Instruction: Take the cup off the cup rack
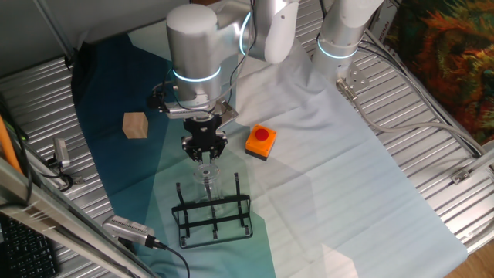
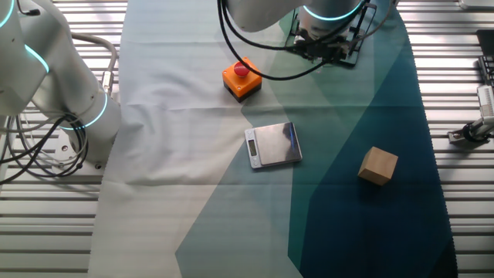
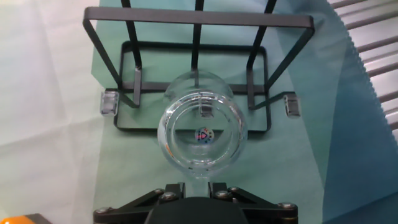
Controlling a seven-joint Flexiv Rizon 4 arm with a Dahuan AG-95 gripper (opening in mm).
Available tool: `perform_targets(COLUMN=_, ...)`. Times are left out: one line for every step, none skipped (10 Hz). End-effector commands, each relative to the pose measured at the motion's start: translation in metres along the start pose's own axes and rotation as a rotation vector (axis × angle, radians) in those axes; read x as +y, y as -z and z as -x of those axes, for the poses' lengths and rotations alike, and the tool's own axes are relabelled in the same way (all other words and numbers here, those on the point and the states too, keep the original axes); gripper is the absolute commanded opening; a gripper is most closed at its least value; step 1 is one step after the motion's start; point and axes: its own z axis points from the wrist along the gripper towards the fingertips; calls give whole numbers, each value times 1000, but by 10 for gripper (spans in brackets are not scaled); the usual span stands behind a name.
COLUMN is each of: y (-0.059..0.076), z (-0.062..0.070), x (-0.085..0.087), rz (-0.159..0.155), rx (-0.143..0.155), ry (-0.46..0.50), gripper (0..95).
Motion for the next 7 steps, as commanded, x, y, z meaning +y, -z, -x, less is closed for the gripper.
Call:
perform_targets(y=0, z=1, x=0, rz=-5, rx=-17, ry=12, gripper=190)
perform_targets(y=1, z=1, x=-1, rz=-8, rx=-21, ry=13, gripper=190)
perform_targets(y=1, z=2, x=-1, rz=-8, rx=-25, ry=14, gripper=190)
perform_targets(y=1, z=2, x=-1, rz=-10, rx=-31, ry=15, gripper=190)
perform_targets(y=1, z=2, x=-1, rz=-13, rx=-34, ry=17, gripper=190)
perform_targets(y=1, z=2, x=-1, rz=-15, rx=-39, ry=17, gripper=190)
perform_targets(y=1, z=2, x=-1, rz=-20, rx=-50, ry=16, gripper=190)
